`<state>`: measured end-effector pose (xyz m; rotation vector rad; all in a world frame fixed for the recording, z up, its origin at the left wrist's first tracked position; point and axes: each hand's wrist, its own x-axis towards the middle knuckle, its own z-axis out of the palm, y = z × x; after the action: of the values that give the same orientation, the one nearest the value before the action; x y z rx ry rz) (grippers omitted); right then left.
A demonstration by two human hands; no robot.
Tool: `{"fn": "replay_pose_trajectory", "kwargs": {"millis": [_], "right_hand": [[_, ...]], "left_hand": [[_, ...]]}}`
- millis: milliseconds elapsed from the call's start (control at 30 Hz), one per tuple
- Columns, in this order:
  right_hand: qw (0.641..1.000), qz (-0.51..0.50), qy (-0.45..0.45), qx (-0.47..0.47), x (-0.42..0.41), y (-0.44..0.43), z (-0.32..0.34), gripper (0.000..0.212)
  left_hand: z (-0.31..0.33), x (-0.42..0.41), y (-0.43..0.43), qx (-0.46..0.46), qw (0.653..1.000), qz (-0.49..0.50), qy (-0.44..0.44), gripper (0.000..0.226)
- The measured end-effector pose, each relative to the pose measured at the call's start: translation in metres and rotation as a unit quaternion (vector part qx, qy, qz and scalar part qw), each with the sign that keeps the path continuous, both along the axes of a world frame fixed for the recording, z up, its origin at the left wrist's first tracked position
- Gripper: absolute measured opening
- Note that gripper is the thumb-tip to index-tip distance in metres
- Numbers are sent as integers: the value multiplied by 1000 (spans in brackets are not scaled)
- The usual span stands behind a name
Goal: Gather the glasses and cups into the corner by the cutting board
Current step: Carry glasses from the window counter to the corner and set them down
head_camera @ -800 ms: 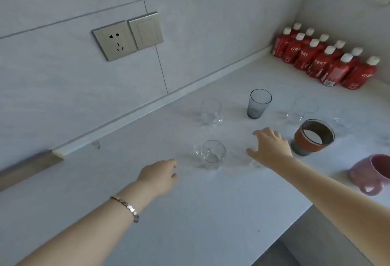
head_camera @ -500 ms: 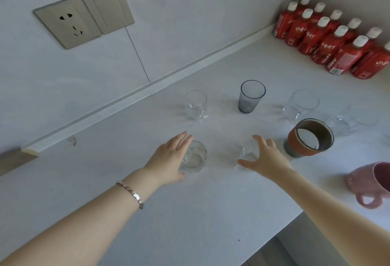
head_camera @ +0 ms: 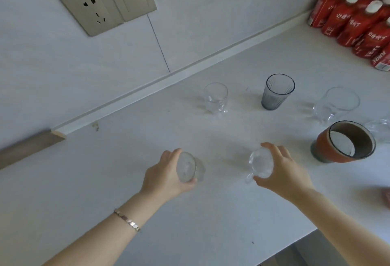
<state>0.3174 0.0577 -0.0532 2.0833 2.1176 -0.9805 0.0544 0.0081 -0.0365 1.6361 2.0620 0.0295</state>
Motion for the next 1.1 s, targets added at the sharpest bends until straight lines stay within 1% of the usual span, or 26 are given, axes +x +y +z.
{"fn": "replay_pose_trajectory", "kwargs": {"millis": [67,167,233,300,333,500,633,700,767,833,900,967,1100], "right_hand": [[999,32,13,4,-22,-10,5,85],[995,84,52,6,-67,-23,14,88],[989,124,76,4,-103,-33,20,89],[983,155,100,1,-143,-45,25,88],[979,170,112,0,-164,-52,27,88],[961,240,134,-5,-270,-93,35,88],[948,292,127,6,-368,-141,41,91],[947,296,128,12,-415,-169,42,92],[947,288,138,11,-459,-196,39,92],[948,282,148,-1,-500,-217,33,93],[947,284,152,-16,-538,-234,28,93],[945,290,152,-26,-574,-245,23,93],[942,299,150,-30,-637,-256,14,92]], "left_hand": [[5,-17,-29,22,996,86,-15,93],[13,-50,-67,49,985,168,-6,94],[20,-77,-89,59,974,218,3,86],[22,-108,-108,65,958,281,6,72],[23,-126,-119,67,948,311,4,69],[23,-222,-184,97,901,423,-15,67],[23,-318,-246,127,868,479,-39,70],[22,-368,-273,136,851,504,-52,71],[21,-416,-294,141,842,518,-51,68],[20,-462,-308,134,839,527,-41,66],[18,-505,-313,126,836,534,-20,69],[14,-548,-313,115,832,543,-7,72],[3,-626,-302,82,835,543,6,75]]}}
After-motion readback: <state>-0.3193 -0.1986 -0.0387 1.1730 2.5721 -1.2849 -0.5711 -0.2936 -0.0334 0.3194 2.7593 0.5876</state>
